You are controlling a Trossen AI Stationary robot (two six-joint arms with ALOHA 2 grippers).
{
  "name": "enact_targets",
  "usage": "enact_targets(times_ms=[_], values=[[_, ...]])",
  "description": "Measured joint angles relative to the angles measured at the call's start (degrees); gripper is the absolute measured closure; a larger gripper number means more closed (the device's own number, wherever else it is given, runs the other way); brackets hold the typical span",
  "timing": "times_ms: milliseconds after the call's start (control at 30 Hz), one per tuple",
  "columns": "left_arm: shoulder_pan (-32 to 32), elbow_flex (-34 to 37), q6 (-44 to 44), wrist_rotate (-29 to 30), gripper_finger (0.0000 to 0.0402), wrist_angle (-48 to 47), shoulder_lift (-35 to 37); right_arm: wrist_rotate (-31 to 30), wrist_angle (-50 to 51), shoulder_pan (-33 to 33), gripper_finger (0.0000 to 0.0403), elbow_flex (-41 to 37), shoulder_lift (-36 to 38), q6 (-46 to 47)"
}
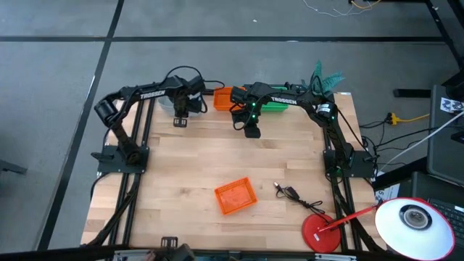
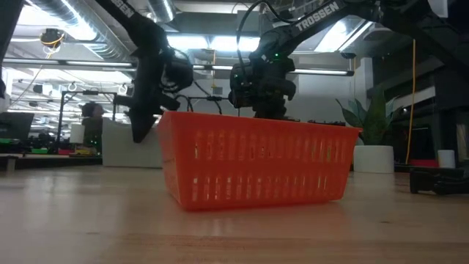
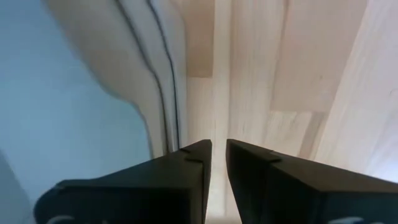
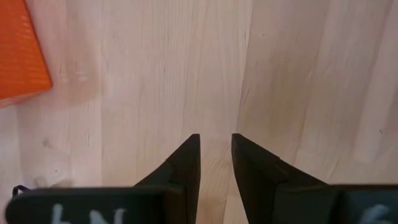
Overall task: Stack baskets by color
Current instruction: Stack the bottom gray bin on top of the top gray bin, then stack the bottom orange bin on top of the top orange bin
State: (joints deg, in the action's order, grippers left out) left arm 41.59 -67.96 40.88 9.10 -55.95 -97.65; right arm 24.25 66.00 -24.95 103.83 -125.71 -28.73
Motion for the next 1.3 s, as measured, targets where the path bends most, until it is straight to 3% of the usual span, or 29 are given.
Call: enact_targets(times_ms=[133,333,433,567,733,933,1133,1300], values=[[-2.8,-0.4,-0.6,2.5,0.0378,-0.6,3.5,0.0,0.4,0.0,0.0312,0.0,0.0,0.0],[-7.5,-4.3,-9.3,5.5,0.0400,-6.2,10.8,-0.2,5.7,0.0,0.0312,0.0,0.0,3.8],[-9.8,-4.6,-13.2,3.8,0.0401,-7.3,14.7,-2.1,10.0,0.4,0.0312,0.0,0.0,6.1],[-11.2,-4.6,-21.2,-3.9,0.0400,-10.0,18.4,-3.7,14.0,1.9,0.0312,0.0,0.0,6.9],[-13.6,-4.6,-30.8,-6.7,0.0400,-15.0,20.6,-2.7,19.7,6.5,0.0312,0.0,0.0,10.1],[-16.7,-4.6,-32.7,-6.7,0.0398,-26.8,21.2,-2.5,24.1,13.2,0.0312,0.0,0.0,10.4],[-19.8,-3.7,-38.5,-6.9,0.0399,-27.4,24.0,-2.6,24.0,18.4,0.0312,0.0,3.0,16.0],[-23.4,4.4,-53.1,-6.8,0.0401,-27.2,34.5,-2.6,19.8,23.0,0.0312,-1.5,9.3,17.0]])
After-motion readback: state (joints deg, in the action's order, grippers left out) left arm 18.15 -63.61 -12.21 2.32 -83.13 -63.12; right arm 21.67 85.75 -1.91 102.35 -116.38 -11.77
